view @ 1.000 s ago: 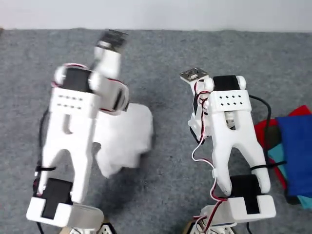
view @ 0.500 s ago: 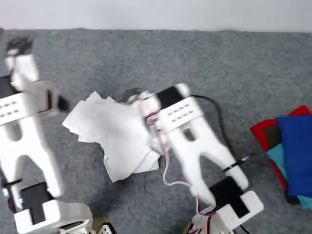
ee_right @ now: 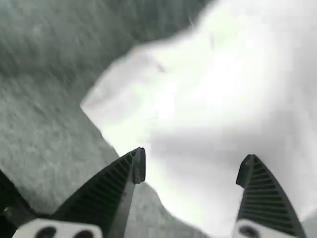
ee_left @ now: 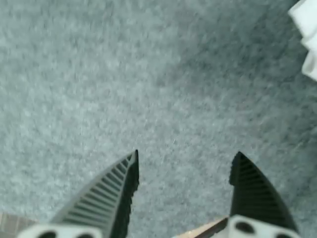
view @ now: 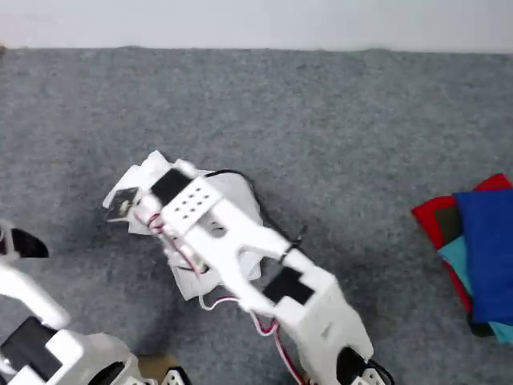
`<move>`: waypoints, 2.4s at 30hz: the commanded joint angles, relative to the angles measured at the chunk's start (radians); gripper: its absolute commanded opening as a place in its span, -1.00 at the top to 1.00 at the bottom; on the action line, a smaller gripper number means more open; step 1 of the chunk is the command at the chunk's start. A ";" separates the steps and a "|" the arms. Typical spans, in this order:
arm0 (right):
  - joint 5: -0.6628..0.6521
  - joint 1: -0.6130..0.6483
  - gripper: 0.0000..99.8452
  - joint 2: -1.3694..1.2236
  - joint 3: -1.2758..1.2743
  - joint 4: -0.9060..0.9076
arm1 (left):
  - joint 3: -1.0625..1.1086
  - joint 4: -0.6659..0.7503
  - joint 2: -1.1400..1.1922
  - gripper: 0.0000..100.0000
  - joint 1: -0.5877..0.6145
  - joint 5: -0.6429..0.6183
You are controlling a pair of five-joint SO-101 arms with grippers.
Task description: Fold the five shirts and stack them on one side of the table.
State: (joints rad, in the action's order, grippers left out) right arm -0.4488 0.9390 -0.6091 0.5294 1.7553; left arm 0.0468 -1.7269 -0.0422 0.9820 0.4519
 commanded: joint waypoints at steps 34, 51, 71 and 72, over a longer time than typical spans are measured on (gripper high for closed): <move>-0.055 -0.297 0.98 0.090 0.176 0.045 | 0.105 -0.025 -0.035 0.43 0.061 0.012; -0.149 -1.092 0.98 0.565 -0.394 0.036 | 0.110 -0.018 -0.035 0.43 0.032 0.015; -0.183 -1.116 0.32 0.633 -0.279 0.045 | 0.110 -0.025 -0.041 0.52 -0.089 0.012; -0.184 -1.063 0.32 0.648 -0.324 0.045 | 0.110 -0.025 -0.040 0.52 -0.091 0.012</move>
State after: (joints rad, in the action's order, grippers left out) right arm -0.6268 -0.2240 -0.0276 0.2194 1.7568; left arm 0.1557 -1.7269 -0.0422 0.8991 0.4565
